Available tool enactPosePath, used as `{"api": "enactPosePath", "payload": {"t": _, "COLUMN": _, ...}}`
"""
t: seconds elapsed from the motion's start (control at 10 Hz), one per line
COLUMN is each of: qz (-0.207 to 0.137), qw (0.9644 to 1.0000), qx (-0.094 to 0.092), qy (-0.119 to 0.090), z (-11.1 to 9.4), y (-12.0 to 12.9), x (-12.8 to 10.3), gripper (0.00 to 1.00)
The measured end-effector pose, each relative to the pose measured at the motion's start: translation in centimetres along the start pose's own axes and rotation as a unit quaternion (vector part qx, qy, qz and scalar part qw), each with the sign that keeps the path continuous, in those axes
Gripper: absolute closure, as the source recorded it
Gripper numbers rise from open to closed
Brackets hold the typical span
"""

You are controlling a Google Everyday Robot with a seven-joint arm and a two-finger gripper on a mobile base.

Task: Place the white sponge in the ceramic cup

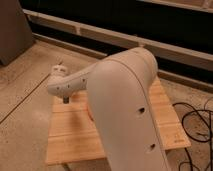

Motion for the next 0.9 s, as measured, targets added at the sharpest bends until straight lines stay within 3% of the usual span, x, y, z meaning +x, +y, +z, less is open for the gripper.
{"api": "enactPosePath", "payload": {"t": 0.2, "qz": 0.004, "qw": 0.9994, "qx": 0.011, "qy": -0.033, "z": -1.3, "y": -1.4, "x": -2.2, "gripper": 1.00}}
{"api": "enactPosePath", "payload": {"t": 0.9, "qz": -0.002, "qw": 0.9993, "qx": 0.010, "qy": -0.036, "z": -1.2, "y": -1.0, "x": -2.2, "gripper": 1.00}}
